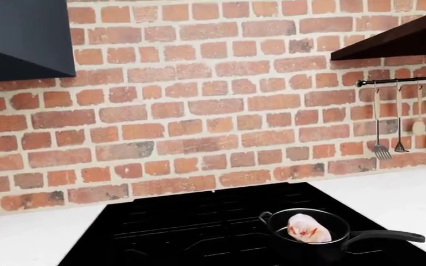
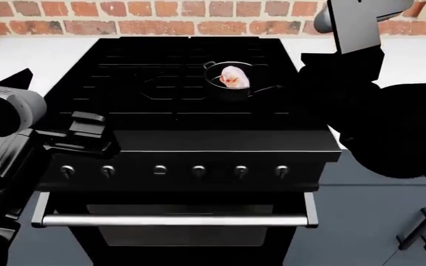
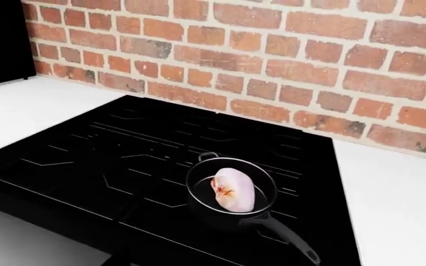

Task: Frozen meat rests on a plate on the counter. Retrieve the meat and place it in a pot on a burner. Then turn the burner on.

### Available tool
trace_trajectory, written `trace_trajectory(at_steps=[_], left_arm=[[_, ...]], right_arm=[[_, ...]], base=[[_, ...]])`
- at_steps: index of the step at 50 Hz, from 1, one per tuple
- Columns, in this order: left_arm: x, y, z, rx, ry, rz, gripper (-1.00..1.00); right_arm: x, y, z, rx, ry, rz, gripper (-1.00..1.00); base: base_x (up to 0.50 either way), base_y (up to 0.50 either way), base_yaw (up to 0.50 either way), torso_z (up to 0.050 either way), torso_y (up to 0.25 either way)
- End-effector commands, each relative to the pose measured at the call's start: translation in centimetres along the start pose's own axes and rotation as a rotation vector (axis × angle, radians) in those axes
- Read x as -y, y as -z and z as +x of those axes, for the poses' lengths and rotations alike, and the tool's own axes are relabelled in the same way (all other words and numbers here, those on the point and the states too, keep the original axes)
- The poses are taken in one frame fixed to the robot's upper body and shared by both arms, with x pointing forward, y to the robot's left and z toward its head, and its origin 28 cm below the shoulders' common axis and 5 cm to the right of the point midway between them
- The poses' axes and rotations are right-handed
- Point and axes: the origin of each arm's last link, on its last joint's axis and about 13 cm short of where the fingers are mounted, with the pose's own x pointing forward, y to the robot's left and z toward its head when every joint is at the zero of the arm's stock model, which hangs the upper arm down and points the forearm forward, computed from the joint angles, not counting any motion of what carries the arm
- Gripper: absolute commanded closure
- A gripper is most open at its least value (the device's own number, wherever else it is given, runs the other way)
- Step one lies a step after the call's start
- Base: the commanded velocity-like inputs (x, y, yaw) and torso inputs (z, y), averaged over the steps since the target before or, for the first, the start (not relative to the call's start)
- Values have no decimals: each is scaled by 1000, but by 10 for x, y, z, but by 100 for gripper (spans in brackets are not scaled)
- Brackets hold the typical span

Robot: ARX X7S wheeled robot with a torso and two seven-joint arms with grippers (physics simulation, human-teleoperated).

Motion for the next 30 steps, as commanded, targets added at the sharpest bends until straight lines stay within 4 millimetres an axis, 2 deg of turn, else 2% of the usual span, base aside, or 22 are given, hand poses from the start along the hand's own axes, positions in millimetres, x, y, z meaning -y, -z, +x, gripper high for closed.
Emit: trace_trajectory(at_steps=[1,5,11,18,25,30], left_arm=[[1,0,-1,61,6,3,-100],[1,0,-1,97,18,3,-100],[2,6,-1,109,28,17,-100],[4,15,-7,99,23,39,-100],[6,17,-15,84,15,48,-100],[8,29,-16,52,-11,87,-100]], right_arm=[[2,3,-1,12,14,9,-100],[4,5,-4,32,45,19,-100],[1,11,-19,136,149,59,-100],[-9,37,-42,152,221,149,-100],[-14,51,-63,152,260,179,-100],[-16,62,-70,158,288,179,-100]], base=[[0,0,0,0,0],[0,0,0,0,0],[0,0,0,0,0],[0,0,0,0,0],[0,0,0,0,0],[0,0,0,-49,0]])
